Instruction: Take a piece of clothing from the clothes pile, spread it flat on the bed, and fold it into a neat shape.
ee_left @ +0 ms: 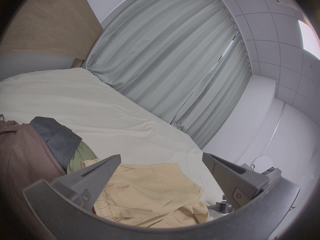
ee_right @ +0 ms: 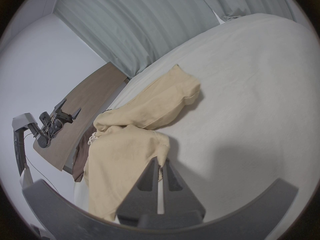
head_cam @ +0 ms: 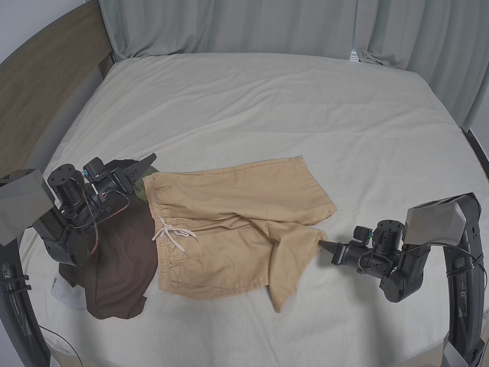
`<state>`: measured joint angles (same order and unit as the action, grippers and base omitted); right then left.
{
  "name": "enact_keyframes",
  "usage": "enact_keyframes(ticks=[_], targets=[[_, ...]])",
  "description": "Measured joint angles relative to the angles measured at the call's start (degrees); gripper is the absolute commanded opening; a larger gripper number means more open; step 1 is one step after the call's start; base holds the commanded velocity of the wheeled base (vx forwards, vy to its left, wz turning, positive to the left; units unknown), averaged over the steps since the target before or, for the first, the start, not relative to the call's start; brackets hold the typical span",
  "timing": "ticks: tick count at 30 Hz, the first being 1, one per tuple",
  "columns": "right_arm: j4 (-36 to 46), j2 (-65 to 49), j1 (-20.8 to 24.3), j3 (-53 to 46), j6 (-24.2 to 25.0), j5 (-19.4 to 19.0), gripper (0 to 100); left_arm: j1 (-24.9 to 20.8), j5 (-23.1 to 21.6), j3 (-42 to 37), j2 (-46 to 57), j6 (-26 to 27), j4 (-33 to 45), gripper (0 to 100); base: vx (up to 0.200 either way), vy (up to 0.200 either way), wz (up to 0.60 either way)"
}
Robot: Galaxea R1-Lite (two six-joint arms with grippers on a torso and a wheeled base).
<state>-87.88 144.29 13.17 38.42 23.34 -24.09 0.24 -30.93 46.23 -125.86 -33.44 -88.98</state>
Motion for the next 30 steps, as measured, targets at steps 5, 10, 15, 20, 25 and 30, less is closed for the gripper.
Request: enact_keyframes(ticks=[5, 10, 15, 20, 25, 30], targets=[[0.4, -0.8, -2.6, 1.1, -0.2, 0.0, 0, 0.0, 0.0, -0.2, 0.0, 0.0, 0.0, 100, 0.000, 0.000, 0.00], [1.5, -1.0, -3.9, 3.8, -0.2, 0.0, 0, -0.1, 0.0, -0.4, -0.1, 0.0, 0.0, 100, 0.000, 0.000, 0.00], [4.0, -0.9, -4.7, 8.1, -0.1, 0.0, 0, -0.1, 0.0, -0.4, -0.2, -0.1, 0.0, 100, 0.000, 0.000, 0.00], [6.8, -0.8, -4.9, 12.1, -0.1, 0.1, 0, -0.1, 0.0, -0.5, -0.3, -0.1, 0.0, 100, 0.000, 0.000, 0.00], [6.5, -0.7, -4.7, 13.3, 0.0, 0.2, 0, -0.1, 0.0, -0.5, -0.3, -0.1, 0.0, 100, 0.000, 0.000, 0.00], [5.5, -0.7, -4.7, 12.7, 0.0, 0.3, 100, -0.1, 0.0, -0.6, -0.3, -0.1, 0.0, 100, 0.000, 0.000, 0.00]])
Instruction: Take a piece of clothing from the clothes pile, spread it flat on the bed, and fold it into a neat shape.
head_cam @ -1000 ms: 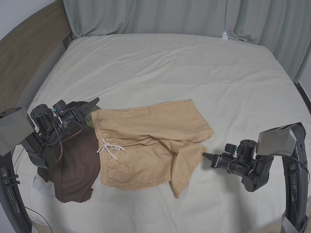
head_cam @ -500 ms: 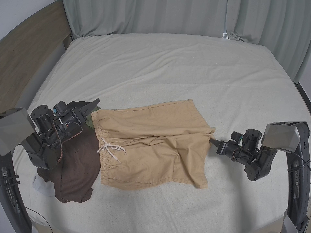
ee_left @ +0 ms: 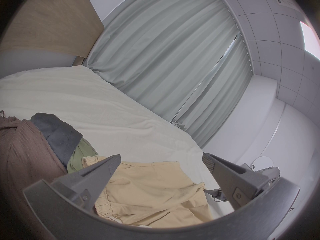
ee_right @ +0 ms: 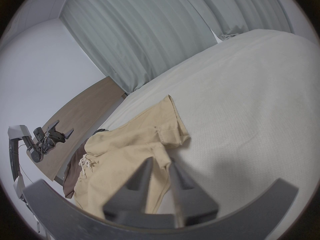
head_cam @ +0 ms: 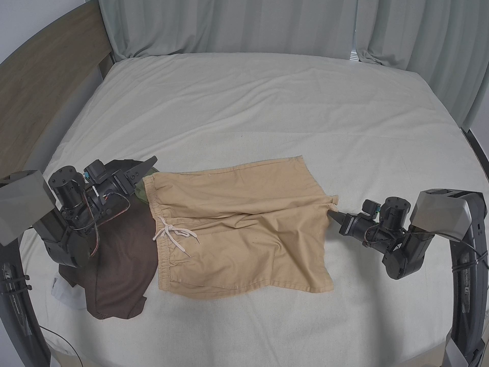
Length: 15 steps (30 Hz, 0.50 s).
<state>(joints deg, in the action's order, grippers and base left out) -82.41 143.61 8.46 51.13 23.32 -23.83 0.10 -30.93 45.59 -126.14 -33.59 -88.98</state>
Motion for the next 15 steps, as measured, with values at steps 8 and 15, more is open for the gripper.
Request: enact_keyframes(ticks=[8, 15], targets=[[-4.2, -0.9, 0.1, -4.2, -1.2, 0.0, 100, 0.0, -0.1, -0.4, 0.1, 0.0, 0.0, 100, 0.000, 0.000, 0.00], [-5.3, -6.2, 0.2, -14.6, -4.0, 0.0, 100, 0.0, -1.1, -1.5, 0.5, 0.1, 0.0, 100, 0.000, 0.000, 0.00]])
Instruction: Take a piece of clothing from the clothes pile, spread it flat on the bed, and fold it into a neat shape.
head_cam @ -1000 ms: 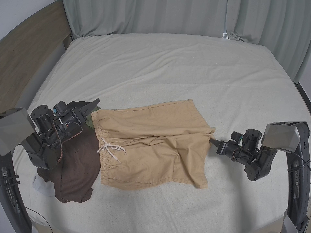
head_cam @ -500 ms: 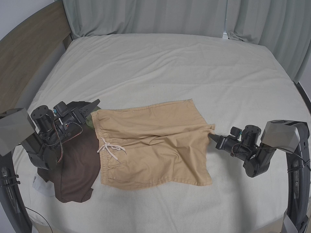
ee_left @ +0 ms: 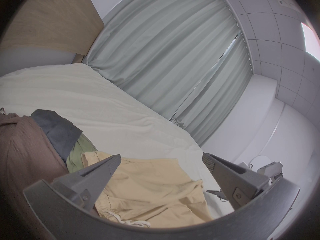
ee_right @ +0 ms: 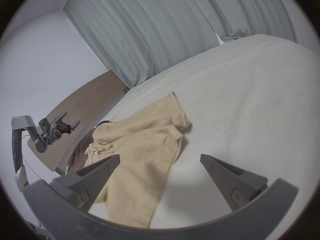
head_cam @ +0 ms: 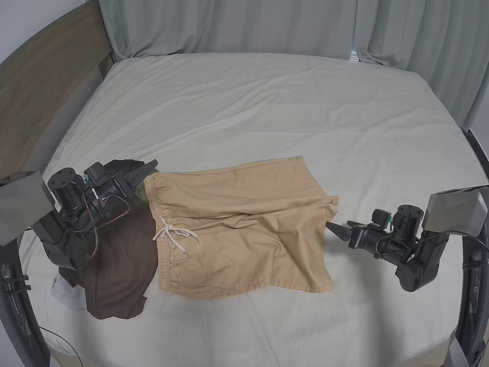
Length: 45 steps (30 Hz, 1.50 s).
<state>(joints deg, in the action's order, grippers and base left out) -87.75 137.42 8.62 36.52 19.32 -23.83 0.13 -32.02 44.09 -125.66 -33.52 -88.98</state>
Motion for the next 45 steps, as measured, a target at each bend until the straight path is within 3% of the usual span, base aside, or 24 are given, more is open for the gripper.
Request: enact_keyframes(ticks=[6, 12, 24, 30, 45], targets=[[-0.3, -6.1, 1.3, -6.8, -2.7, 0.0, 100, 0.1, -6.6, -5.2, 1.8, 0.2, 0.0, 100, 0.000, 0.000, 0.00], [-0.4, -9.9, 1.9, -12.0, -4.3, -2.4, 100, 0.1, -9.5, -9.3, 4.1, 0.8, 0.0, 100, 0.000, 0.000, 0.00], [-0.4, -18.7, 1.3, -19.0, -4.1, -9.6, 100, 0.2, -12.0, -17.4, 5.7, 14.5, 0.0, 100, 0.000, 0.000, 0.00], [-0.4, -20.7, 0.7, -20.3, -4.2, -10.0, 100, 0.1, -13.3, -22.7, 6.9, 15.8, 0.0, 100, 0.000, 0.000, 0.00], [-0.4, -21.4, 1.3, -20.8, -4.4, -10.0, 100, -0.8, -13.3, -26.8, 2.1, 16.2, 0.0, 100, 0.000, 0.000, 0.00]])
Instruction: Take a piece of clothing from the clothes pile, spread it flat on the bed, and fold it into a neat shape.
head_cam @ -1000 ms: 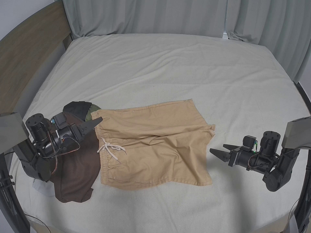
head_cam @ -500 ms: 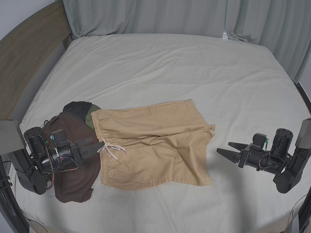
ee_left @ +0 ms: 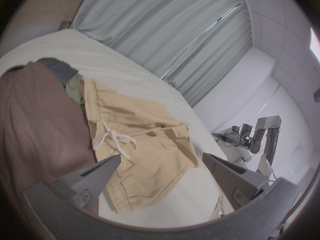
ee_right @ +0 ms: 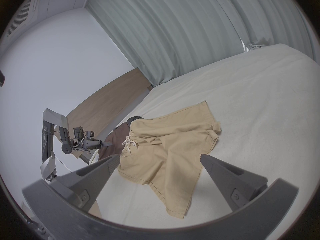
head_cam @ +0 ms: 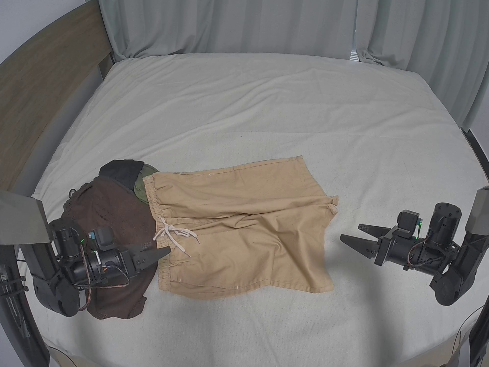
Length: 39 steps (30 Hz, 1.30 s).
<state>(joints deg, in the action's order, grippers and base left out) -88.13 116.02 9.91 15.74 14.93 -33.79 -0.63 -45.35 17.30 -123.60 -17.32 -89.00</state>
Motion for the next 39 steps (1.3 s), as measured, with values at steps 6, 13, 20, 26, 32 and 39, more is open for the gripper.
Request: enact_keyframes(ticks=[6, 13, 20, 26, 32, 39], targets=[[0.0, 0.1, 0.0, 0.0, 0.0, 0.0, 100, -0.1, 0.3, -1.2, -3.5, -0.1, 0.0, 100, 0.000, 0.000, 0.00], [0.0, 0.3, 0.1, -0.1, 0.0, 0.1, 100, 0.2, 0.4, -1.7, -7.1, 1.0, 0.0, 100, 0.000, 0.000, 0.00], [0.0, 0.3, 0.3, -0.3, 0.0, 0.1, 100, 0.5, 0.5, -2.5, -10.7, 3.5, 0.0, 100, 0.000, 0.000, 0.00], [0.0, 0.3, 0.4, -0.4, 0.0, 0.1, 100, 0.6, 0.6, -2.7, -13.2, 5.1, 0.0, 100, 0.000, 0.000, 0.00], [0.0, 0.4, 0.4, -0.4, 0.0, 0.1, 100, 0.5, 2.1, -1.8, -15.0, 5.4, 0.0, 100, 0.000, 0.000, 0.00], [0.0, 0.4, 0.6, -0.3, 0.0, 0.1, 100, -0.1, 3.4, 0.2, -17.0, 5.5, 0.0, 100, 0.000, 0.000, 0.00]])
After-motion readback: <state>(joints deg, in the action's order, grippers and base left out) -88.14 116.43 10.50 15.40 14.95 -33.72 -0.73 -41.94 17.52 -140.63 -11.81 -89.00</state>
